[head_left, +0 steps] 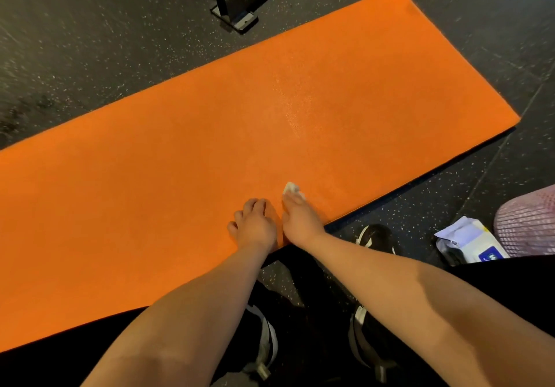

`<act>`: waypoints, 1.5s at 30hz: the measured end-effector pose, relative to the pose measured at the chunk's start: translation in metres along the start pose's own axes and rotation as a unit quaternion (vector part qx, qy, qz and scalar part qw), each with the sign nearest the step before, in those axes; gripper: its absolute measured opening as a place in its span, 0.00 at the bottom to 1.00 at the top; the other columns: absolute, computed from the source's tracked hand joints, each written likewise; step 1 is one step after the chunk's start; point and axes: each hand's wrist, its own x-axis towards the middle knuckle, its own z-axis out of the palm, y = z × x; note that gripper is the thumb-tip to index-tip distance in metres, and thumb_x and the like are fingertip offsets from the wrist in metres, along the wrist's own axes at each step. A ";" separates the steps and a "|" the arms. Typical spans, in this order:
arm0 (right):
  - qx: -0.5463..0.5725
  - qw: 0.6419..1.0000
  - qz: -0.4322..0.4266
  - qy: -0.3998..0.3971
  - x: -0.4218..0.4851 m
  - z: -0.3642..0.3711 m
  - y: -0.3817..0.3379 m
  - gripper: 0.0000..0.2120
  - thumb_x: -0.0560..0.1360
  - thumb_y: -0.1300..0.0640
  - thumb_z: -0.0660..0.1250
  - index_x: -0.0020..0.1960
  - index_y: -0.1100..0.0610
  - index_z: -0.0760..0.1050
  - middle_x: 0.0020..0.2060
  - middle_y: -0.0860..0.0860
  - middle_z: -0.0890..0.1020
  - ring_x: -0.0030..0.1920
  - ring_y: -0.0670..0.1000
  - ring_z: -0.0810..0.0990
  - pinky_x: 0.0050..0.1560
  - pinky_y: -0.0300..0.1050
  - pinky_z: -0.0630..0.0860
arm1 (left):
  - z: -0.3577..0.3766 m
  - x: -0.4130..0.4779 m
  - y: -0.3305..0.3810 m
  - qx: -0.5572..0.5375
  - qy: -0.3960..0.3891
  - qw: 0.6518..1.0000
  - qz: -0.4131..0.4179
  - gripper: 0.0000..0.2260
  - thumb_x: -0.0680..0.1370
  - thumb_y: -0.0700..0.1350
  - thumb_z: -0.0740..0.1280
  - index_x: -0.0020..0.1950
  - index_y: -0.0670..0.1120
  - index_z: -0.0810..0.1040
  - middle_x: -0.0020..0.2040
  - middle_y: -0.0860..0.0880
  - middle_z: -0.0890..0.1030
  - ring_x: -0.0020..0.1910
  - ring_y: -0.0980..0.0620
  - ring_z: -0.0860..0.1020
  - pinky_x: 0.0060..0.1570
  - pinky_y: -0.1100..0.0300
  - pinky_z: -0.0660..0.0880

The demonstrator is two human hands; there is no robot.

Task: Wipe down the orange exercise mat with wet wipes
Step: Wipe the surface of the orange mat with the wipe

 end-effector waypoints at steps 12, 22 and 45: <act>-0.035 0.999 0.040 0.007 0.010 0.000 0.007 0.29 0.82 0.61 0.56 0.82 0.60 0.54 0.82 0.54 0.51 0.82 0.54 0.45 0.79 0.47 0.50 | 0.008 -0.008 -0.015 -0.028 0.010 0.999 0.033 0.25 0.81 0.41 0.57 0.78 0.56 0.65 0.80 0.56 0.58 0.74 0.46 0.59 0.72 0.53 0.49; -0.064 0.998 0.011 0.007 -0.005 -0.013 0.024 0.24 0.84 0.59 0.56 0.80 0.59 0.61 0.81 0.54 0.58 0.81 0.55 0.53 0.79 0.50 0.54 | 0.011 -0.015 -0.031 -0.045 -0.014 0.994 0.100 0.26 0.82 0.41 0.57 0.81 0.50 0.60 0.81 0.52 0.57 0.77 0.46 0.55 0.78 0.48 0.45; -0.060 0.989 -0.077 -0.106 -0.075 0.005 0.004 0.26 0.82 0.61 0.58 0.80 0.56 0.62 0.81 0.50 0.59 0.81 0.52 0.53 0.79 0.48 0.56 | 0.009 -0.039 -0.041 0.013 -0.050 0.988 0.148 0.14 0.82 0.50 0.65 0.68 0.55 0.74 0.81 0.53 0.60 0.81 0.52 0.53 0.78 0.48 0.47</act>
